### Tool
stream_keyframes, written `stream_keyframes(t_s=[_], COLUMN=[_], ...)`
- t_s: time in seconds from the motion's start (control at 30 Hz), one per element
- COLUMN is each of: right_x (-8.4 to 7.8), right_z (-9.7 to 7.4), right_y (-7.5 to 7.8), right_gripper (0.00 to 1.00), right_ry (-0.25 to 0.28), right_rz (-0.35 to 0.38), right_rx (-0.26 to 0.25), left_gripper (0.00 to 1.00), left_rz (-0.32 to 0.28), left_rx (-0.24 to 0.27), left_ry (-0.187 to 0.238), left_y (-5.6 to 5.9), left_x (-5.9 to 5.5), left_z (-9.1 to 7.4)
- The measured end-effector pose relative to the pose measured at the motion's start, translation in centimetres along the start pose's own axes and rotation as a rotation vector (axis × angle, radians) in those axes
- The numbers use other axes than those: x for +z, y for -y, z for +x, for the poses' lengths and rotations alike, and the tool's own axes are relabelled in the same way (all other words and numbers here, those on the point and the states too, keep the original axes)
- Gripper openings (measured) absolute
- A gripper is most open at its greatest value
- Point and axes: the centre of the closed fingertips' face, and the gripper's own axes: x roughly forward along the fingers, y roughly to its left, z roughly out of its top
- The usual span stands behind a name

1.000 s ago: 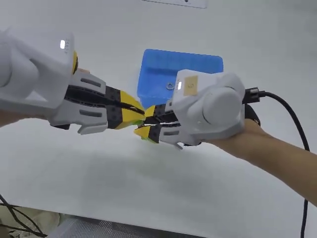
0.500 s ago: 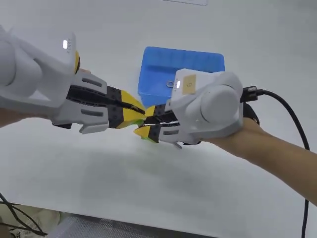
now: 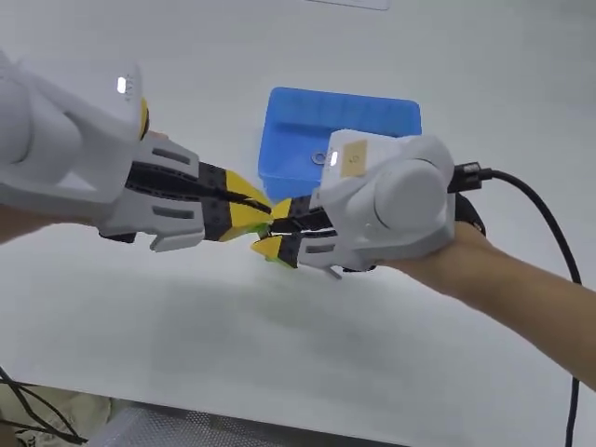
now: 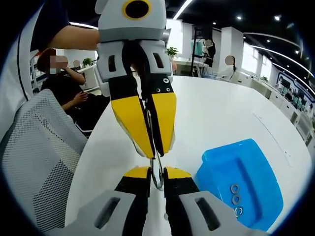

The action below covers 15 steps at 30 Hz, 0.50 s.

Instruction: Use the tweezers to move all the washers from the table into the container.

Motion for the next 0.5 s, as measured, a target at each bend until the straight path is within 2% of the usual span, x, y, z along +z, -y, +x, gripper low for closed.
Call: stream_keyframes(t_s=[0.13,0.5], right_x=[0.02,0.2], right_z=[-0.32,-0.61], right_y=[-0.09,0.06], right_gripper=[0.12,0.11], right_ry=[-0.002,0.006], right_rz=[-0.012,-0.036], right_rx=[0.0,-0.002], left_gripper=[0.06,0.06], left_rz=[0.014,-0.002], left_rx=[-0.004,0.0], left_ry=[-0.005,-0.008], left_y=[0.31,-0.14], left_x=[0.11,0.04], left_z=[0.19,0.16])
